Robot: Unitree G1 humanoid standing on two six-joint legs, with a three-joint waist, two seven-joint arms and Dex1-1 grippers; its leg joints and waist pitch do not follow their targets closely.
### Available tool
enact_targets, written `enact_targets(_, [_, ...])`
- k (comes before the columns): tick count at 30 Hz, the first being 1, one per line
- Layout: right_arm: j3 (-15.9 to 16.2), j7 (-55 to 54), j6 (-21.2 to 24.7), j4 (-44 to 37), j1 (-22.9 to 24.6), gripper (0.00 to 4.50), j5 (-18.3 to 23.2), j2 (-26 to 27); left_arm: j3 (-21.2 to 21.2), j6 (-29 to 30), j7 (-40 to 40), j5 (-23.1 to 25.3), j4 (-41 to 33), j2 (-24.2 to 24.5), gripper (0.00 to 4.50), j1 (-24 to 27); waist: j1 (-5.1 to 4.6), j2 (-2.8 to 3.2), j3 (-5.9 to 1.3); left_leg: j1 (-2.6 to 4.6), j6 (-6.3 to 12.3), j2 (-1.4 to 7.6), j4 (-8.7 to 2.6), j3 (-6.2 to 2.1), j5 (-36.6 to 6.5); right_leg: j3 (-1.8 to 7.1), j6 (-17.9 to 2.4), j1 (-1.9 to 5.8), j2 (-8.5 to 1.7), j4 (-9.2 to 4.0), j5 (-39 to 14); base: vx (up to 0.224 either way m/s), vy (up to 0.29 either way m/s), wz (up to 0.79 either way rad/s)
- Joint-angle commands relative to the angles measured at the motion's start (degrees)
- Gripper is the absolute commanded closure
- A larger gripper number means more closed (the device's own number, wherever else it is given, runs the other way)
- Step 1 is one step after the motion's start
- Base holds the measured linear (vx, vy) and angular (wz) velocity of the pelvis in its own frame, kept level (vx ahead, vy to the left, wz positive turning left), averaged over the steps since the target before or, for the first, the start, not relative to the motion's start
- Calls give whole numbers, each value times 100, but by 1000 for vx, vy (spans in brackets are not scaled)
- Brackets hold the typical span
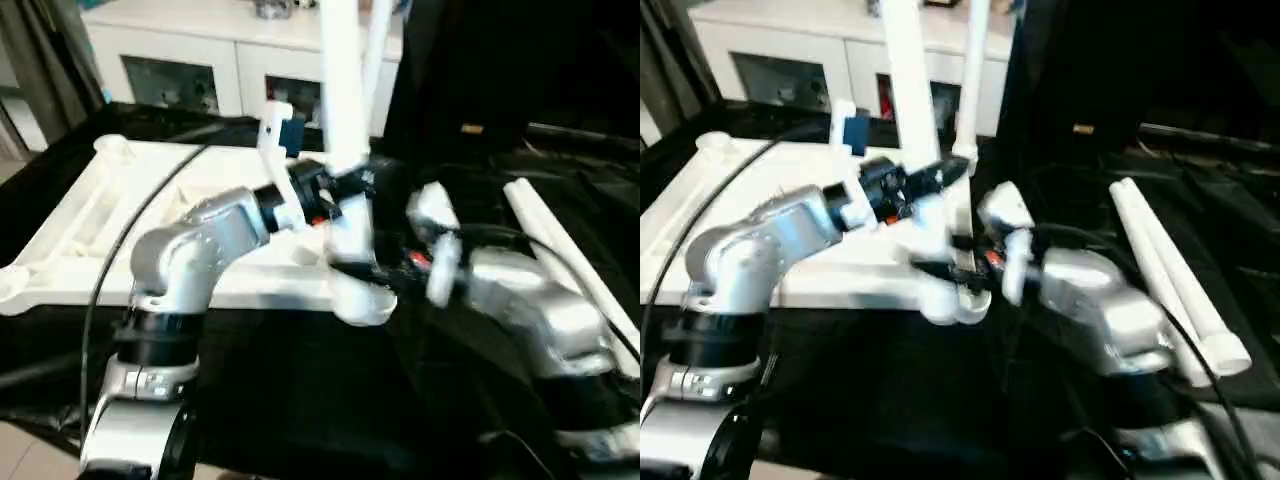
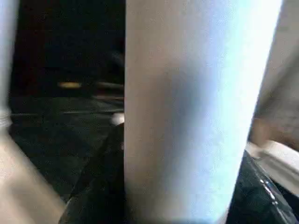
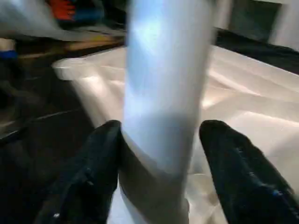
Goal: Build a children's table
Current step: Pick table leg
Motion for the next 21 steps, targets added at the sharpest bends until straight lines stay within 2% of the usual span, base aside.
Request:
enact_targets(1, [-53, -605, 55, 331, -130, 156, -312, 55, -216, -99, 246, 265, -61, -40, 264, -198, -28, 8, -453, 94, -184, 103, -381, -38, -972, 243, -759, 293, -386, -427, -1489, 0, 0, 0])
enact_targets(2, [8, -707, 131, 372, -143, 156, -341, 131, -283, -144, 336, 382, -91, -57, 264, -219, -14, 6, -467, 106, -171, 109, -379, -41, -934, 241, -771, 301, -390, -416, -1371, 0, 0, 0])
enact_targets(6, [27, -766, 204, 430, -147, 156, -335, 311, -237, -158, 471, 437, -100, -164, 264, -271, -11, 20, -488, 72, -110, 110, -362, -32, -700, 255, -949, 328, -389, -344, -771, 0, 0, 0])
enact_targets(8, [44, -804, 188, 491, -162, 189, -354, 397, -214, -156, 521, 440, -107, -201, 264, -296, 4, 23, -500, 74, -66, 107, -349, -23, -589, 256, -1073, 334, -396, -320, -496, 0, 0, 0])
enact_targets(11, [123, -812, 123, 631, -204, 194, -392, 440, -201, -128, 529, 441, -131, -230, 264, -319, -2, 21, -487, 66, -55, 105, -356, -22, -660, 253, -1103, 344, -399, -326, -538, 0, 0, 0])
enact_targets(13, [133, -746, 138, 648, -208, 227, -355, 431, -184, -94, 518, 427, -150, -239, 264, -319, -6, 22, -470, 76, -75, 102, -362, -17, -799, 256, -1055, 341, -404, -362, -773, 0, 0, 0])
enact_targets(19, [75, -472, 138, 583, -213, 255, -257, 333, -267, -104, 392, 514, -167, -159, 264, -298, -13, 20, -460, 81, -97, 106, -370, -24, -912, 255, -935, 331, -401, -391, -1043, 0, 0, 0])
enact_targets(21, [50, -314, 119, 520, -209, 257, -156, 287, -346, -105, 282, 537, -208, -93, 195, -268, -12, 23, -466, 81, -89, 112, -369, -28, -891, 256, -934, 329, -405, -385, -1037, 0, 0, 0])
